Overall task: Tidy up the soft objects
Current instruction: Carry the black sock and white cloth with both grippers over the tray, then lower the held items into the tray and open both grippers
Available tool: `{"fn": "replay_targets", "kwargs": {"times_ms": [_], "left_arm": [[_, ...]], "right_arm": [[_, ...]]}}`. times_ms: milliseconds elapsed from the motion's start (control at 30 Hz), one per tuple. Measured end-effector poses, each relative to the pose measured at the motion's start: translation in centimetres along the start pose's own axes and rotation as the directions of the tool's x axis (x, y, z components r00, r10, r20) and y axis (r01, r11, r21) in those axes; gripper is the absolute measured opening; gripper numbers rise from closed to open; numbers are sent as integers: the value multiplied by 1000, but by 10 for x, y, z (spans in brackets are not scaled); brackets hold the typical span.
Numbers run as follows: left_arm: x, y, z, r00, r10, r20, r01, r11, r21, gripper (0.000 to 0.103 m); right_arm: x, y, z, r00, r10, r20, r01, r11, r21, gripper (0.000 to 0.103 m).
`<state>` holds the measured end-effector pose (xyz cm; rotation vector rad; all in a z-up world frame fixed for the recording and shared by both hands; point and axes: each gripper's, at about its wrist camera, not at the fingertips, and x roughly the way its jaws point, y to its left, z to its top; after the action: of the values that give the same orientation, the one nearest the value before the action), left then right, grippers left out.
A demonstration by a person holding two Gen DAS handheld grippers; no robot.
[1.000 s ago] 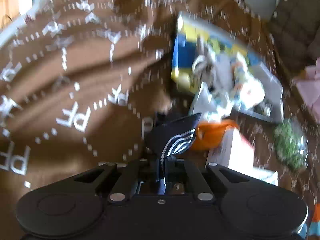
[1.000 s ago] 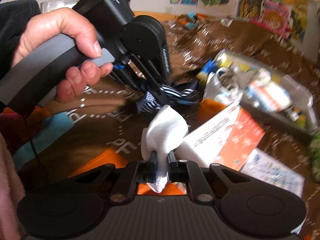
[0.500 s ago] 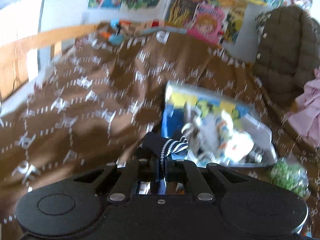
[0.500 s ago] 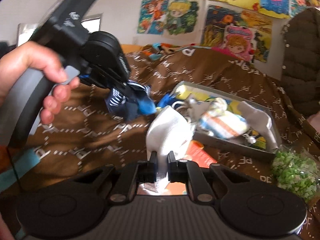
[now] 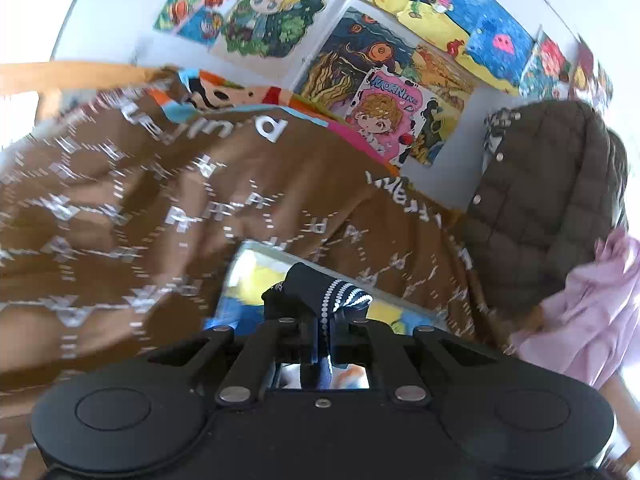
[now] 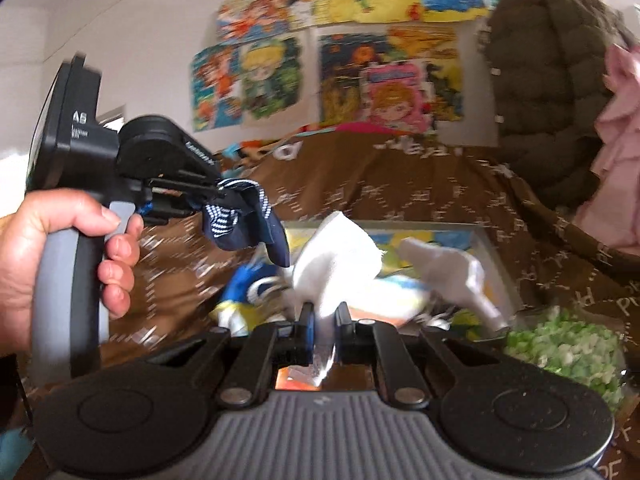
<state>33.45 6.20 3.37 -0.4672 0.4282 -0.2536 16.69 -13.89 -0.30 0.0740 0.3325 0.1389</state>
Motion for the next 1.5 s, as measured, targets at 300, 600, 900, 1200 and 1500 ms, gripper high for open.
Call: {"fn": "replay_targets", "kwargs": {"times_ms": [300,600,900,1200,1500], "left_arm": [[62,34,-13,990,6,-140,-10,1000,-23,6],[79,55,-23,975,45,-218,-40,999,28,8],[89,68,-25,970,56,-235,-52,998,23,18],[90,70,-22,969,63,-238,-60,998,17,30],[81,66,-20,971,50,-233,-48,999,14,59]], "right_arm": [[36,-33,16,999,-40,-1,40,995,89,11],[82,-32,23,996,-52,-69,60,992,114,11],[164,-21,67,991,-32,-132,43,996,75,11],[198,-27,70,972,-37,-231,66,991,119,19],[174,-29,73,976,-59,-211,74,995,60,53]]}}
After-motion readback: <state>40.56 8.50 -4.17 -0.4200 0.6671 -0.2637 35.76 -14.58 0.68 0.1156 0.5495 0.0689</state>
